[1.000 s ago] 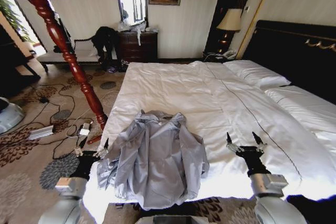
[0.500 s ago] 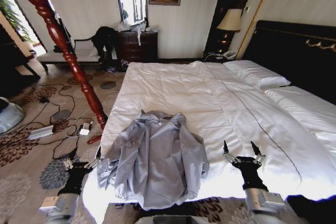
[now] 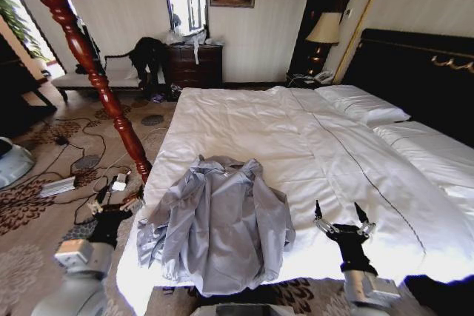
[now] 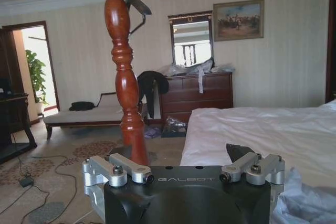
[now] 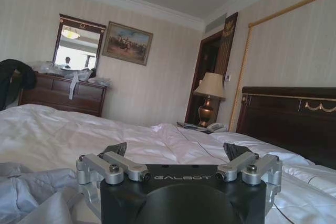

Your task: Pick up the clothes from the bed and hang them on the clothes hanger.

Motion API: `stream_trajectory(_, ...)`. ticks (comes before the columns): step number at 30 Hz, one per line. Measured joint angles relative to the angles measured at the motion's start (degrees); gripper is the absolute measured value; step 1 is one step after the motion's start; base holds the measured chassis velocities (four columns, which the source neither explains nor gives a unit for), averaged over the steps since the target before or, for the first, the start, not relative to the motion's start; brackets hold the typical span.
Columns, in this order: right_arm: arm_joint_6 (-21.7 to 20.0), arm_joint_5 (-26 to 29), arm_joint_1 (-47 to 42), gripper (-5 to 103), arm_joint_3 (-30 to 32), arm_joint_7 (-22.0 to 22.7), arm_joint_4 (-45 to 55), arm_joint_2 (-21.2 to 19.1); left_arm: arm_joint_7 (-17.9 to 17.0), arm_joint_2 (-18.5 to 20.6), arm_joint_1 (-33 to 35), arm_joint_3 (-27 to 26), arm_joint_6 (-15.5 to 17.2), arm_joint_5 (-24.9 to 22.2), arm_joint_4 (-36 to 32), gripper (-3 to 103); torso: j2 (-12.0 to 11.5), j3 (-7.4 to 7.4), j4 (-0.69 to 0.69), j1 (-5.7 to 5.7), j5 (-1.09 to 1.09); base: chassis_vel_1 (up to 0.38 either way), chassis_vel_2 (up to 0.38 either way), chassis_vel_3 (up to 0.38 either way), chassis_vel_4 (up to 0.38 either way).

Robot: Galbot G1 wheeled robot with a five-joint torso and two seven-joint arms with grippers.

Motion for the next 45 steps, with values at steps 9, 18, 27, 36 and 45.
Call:
stream_trajectory(9, 0.5, -1.0, -0.5, 100, -0.6, 0.0, 0.0, 1.4, -8.1, 20.1, -18.7, -6.1, 7.4, -24.5, 3.1, 100, 0.0, 0.01, -0.08, 0.01, 0.00, 0.000, 0.000, 0.000, 0.000)
stream_trajectory(18, 0.3, -1.5, -0.3, 100, -1.6, 0.1, 0.2, 3.4, -15.8, 31.7, -37.9, -0.2, 12.8, -40.2, 11.3, 100, 0.0, 0.01, -0.04, 0.01, -0.01, 0.000, 0.000, 0.000, 0.000)
stream_trajectory(27, 0.0, -2.3, -0.3, 100, -1.5, 0.2, -0.2, 3.8, -23.2, 32.6, -85.2, 35.8, 16.7, -51.3, 29.4, 100, 0.0, 0.01, -0.07, 0.01, 0.01, 0.000, 0.000, 0.000, 0.000)
stream_trajectory(36, 0.8, -3.6, 1.3, 100, -1.8, 0.2, -2.6, 4.2, -28.7, 26.6, -111.7, 52.9, 21.6, -55.6, 42.6, 87, 0.0, 0.00, -0.05, 0.00, 0.02, 0.000, 0.000, 0.000, 0.000)
stream_trajectory(45, 0.8, -3.6, 1.7, 100, -2.3, 0.4, -3.7, 4.2, -29.9, 19.5, -124.0, 58.4, 25.8, -56.8, 61.1, 87, 0.0, 0.00, -0.06, 0.00, 0.01, 0.000, 0.000, 0.000, 0.000)
